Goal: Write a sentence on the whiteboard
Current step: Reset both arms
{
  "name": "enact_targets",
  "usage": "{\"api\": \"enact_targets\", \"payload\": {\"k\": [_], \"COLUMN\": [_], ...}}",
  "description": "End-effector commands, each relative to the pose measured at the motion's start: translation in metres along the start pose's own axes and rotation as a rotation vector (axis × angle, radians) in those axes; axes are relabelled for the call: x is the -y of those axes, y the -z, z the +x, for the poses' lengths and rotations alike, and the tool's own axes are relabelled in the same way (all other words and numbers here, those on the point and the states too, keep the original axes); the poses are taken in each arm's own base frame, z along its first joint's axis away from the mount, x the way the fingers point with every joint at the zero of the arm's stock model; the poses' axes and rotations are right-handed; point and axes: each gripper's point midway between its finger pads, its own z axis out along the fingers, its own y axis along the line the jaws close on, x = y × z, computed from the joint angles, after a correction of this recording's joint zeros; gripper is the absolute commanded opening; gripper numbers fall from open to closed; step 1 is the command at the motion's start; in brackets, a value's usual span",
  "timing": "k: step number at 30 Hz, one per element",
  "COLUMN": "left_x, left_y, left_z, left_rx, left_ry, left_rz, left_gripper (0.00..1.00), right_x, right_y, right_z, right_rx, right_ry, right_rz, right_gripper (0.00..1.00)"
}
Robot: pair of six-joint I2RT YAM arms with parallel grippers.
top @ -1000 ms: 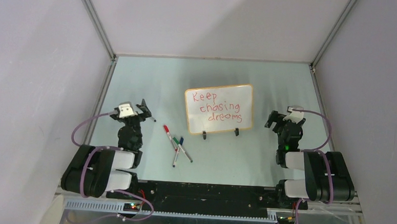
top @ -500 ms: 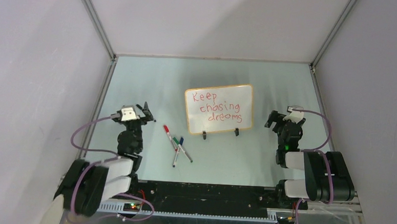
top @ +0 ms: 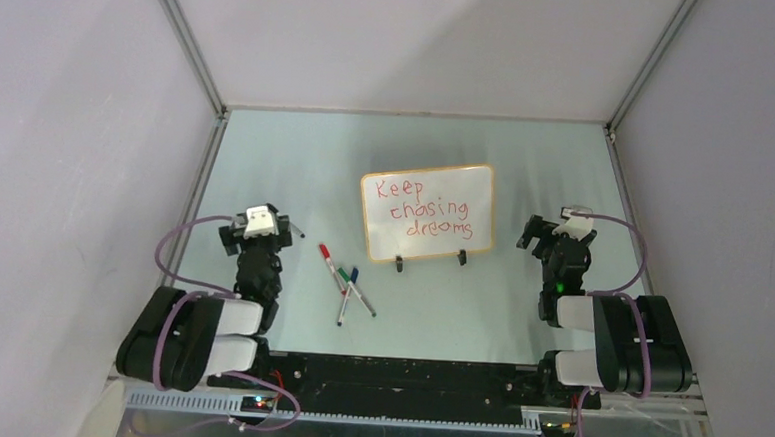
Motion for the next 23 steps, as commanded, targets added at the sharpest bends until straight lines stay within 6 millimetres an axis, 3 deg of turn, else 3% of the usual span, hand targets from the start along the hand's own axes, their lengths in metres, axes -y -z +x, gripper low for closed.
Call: {"api": "enact_targets", "payload": {"k": [1,6,23], "left_x": [-0.001,0.001,-0.003], "left_y": [-0.023,-0.042,-0.043], "left_z": [-0.038,-0.024,-0.025], "left_rx": [0.080,-0.004,0.003], "left_ry": [0.092,0.132,0.140], "left_rz": [0.026,0.078,0.068], "left_gripper": [0.99,0.99,1.00], "right_x": [0.000,-0.001,0.000], "right_y": [-0.008,-0.008,-0.008], "right_z": [-0.025,-0.026,-0.025], "right_rx": [0.078,0.080,0.078], "right_ry": [-0.012,-0.011,-0.013], "right_rz": [0.010,0.009,0.009], "right_gripper": [0.99,0.99,0.99]}}
